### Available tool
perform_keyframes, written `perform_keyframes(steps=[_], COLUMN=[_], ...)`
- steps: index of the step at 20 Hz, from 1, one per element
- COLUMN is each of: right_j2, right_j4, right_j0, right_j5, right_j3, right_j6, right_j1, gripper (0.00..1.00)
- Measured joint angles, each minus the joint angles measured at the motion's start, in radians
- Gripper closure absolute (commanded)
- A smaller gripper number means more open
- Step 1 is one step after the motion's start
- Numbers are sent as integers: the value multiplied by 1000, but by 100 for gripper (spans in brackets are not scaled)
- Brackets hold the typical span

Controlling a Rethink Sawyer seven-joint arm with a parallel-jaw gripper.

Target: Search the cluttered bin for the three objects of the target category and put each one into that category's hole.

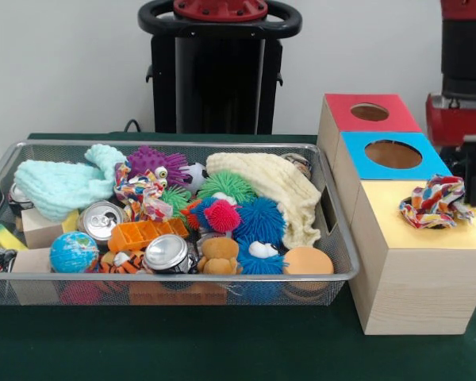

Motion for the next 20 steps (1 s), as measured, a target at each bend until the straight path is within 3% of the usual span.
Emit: perform_keyframes(steps=[3,9,20], right_j2=[-14,-41,-73], right_j4=[0,-5,-7], right_j0=[5,10,63], right_j5=[62,78,97], right_j3=[-24,-76,-54], right_j6=[0,0,1], right_j1=[-23,-35,-88], gripper=[100,100,100])
